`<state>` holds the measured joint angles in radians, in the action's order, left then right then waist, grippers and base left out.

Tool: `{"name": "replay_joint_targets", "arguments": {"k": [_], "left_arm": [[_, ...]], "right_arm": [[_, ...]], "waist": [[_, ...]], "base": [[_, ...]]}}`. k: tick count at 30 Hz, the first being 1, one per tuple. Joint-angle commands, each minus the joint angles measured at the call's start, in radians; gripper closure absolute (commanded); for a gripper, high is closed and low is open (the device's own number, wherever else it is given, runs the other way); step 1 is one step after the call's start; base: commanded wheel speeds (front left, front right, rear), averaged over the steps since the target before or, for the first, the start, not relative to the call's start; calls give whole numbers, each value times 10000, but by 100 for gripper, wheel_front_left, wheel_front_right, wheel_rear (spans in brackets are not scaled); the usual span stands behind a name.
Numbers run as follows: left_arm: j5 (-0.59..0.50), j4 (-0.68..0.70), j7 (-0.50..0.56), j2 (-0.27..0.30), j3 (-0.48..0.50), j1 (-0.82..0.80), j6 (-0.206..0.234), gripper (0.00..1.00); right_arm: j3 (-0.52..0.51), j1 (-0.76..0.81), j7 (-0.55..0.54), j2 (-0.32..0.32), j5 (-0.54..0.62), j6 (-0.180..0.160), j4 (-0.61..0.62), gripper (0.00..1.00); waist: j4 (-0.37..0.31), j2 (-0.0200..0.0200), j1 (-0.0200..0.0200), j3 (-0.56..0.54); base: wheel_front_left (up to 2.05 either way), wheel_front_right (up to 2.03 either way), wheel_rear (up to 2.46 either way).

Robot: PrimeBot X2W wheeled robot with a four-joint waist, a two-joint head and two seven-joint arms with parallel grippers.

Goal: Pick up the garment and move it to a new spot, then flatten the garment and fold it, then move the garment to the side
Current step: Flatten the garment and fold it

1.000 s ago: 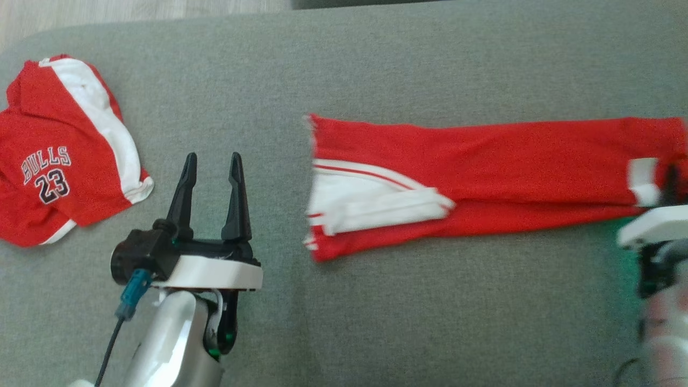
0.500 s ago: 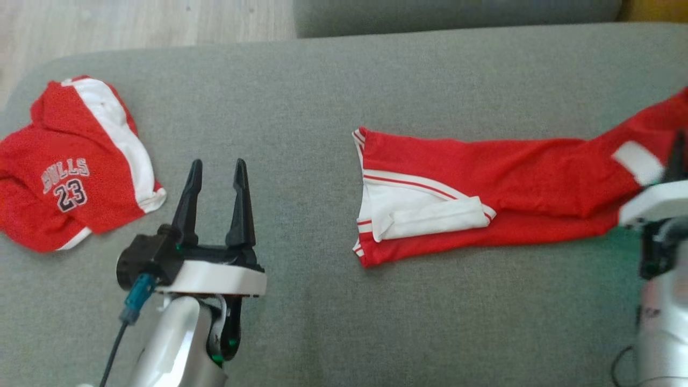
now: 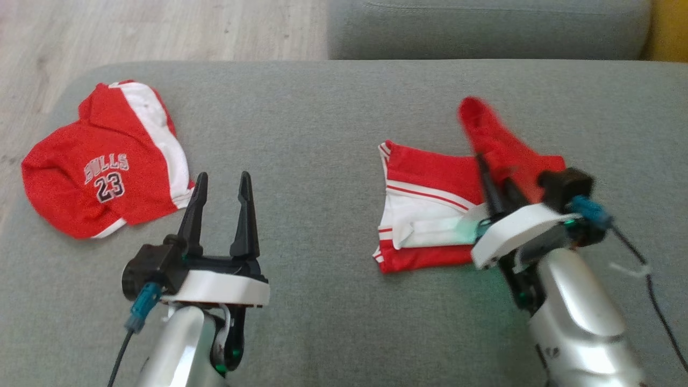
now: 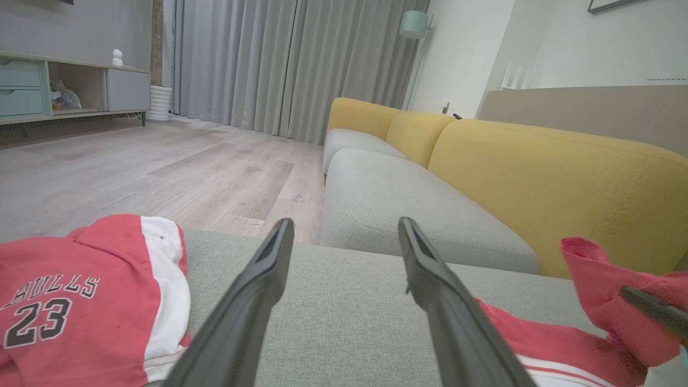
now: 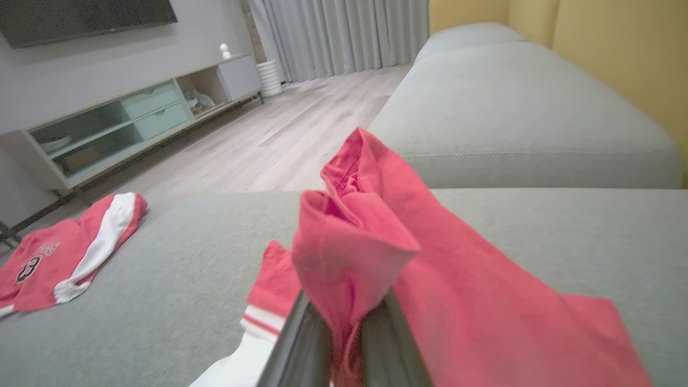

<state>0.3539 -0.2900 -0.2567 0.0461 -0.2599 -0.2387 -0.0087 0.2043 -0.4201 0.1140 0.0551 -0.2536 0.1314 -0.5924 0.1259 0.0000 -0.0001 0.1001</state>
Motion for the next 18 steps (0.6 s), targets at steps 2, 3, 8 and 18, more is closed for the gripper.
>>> {"name": "replay_joint_targets", "arguments": {"k": [2,3,8,18], "left_arm": [[26,268,-51,41,204,-299,60,0],[33,269,-51,41,191,-303,62,0],[67,270,-51,41,138,-320,79,0],[138,202,-51,41,76,-379,124,0]], "right_arm": [[592,-251,36,-47,-207,-7,123,100],[805,-268,39,-47,-272,-7,-8,100],[1418,-340,153,-48,-435,-7,-775,100],[2140,-525,517,-48,-792,-7,-1736,100]], "waist": [[158,0,1,59],[205,0,1,76],[417,0,1,179],[606,0,1,282]], "base": [[0,0,0],[0,0,0],[0,0,0],[0,0,0]]}}
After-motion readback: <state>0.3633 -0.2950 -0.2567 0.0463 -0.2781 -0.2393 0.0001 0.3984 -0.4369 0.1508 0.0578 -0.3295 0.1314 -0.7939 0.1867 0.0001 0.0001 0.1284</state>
